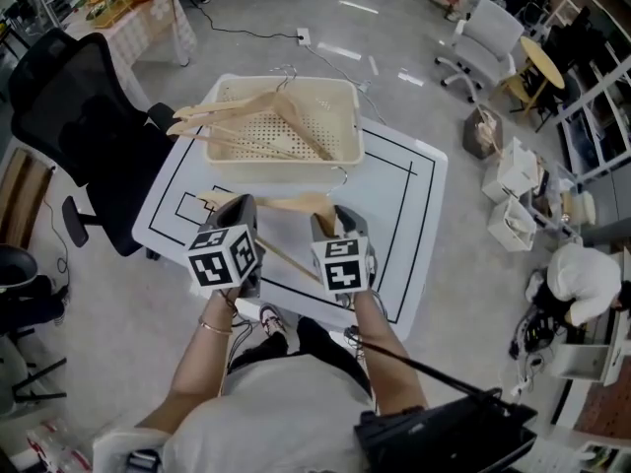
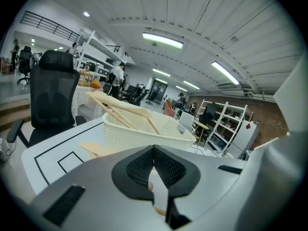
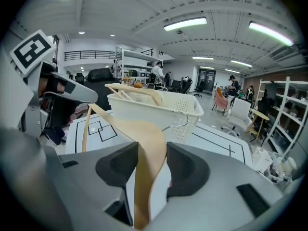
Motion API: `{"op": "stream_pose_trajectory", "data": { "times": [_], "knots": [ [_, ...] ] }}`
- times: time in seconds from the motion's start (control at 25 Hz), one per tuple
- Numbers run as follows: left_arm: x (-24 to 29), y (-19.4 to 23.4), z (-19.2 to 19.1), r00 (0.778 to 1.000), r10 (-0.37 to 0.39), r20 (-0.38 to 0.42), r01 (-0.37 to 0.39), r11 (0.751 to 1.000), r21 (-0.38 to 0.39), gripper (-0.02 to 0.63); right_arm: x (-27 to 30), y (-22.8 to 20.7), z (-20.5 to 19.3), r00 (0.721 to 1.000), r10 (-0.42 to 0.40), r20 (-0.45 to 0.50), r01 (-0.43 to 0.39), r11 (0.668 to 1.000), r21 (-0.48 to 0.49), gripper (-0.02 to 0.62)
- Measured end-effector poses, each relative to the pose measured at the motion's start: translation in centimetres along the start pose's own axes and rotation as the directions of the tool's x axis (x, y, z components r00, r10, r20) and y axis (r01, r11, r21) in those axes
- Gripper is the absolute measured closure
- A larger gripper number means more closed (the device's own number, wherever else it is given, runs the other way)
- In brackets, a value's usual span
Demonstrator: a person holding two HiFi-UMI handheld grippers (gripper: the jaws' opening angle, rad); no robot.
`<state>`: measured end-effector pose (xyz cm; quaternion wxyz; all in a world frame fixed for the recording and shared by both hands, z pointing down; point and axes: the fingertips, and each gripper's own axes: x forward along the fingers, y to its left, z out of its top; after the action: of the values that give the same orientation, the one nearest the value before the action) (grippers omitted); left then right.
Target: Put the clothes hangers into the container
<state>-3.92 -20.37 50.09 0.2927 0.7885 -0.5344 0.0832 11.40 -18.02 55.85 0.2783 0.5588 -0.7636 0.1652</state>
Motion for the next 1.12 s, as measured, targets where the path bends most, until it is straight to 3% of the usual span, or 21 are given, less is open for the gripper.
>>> {"op": "stream_pose_trajectory", "data": {
  "times": [0.36,0.6,1.12],
  "knots": [
    [-1.3,-3.0,4.5,0.996,-0.047,0.078,0.042,0.997,0.059,0.597,-2.3,-0.9,5.8,0.994,-0.021,0.111,0.024,0.999,-0.023,0.403],
    [-2.2,-3.3,8.8,0.989,-0.042,0.145,0.028,0.995,0.098,0.597,-3.0,-1.4,10.8,0.983,-0.027,0.179,0.033,0.999,-0.031,0.403],
    [-2.1,-5.4,16.9,0.970,-0.081,0.231,0.043,0.985,0.166,0.597,-2.6,-2.5,21.2,0.960,0.016,0.278,0.010,0.996,-0.091,0.403]
  ]
}}
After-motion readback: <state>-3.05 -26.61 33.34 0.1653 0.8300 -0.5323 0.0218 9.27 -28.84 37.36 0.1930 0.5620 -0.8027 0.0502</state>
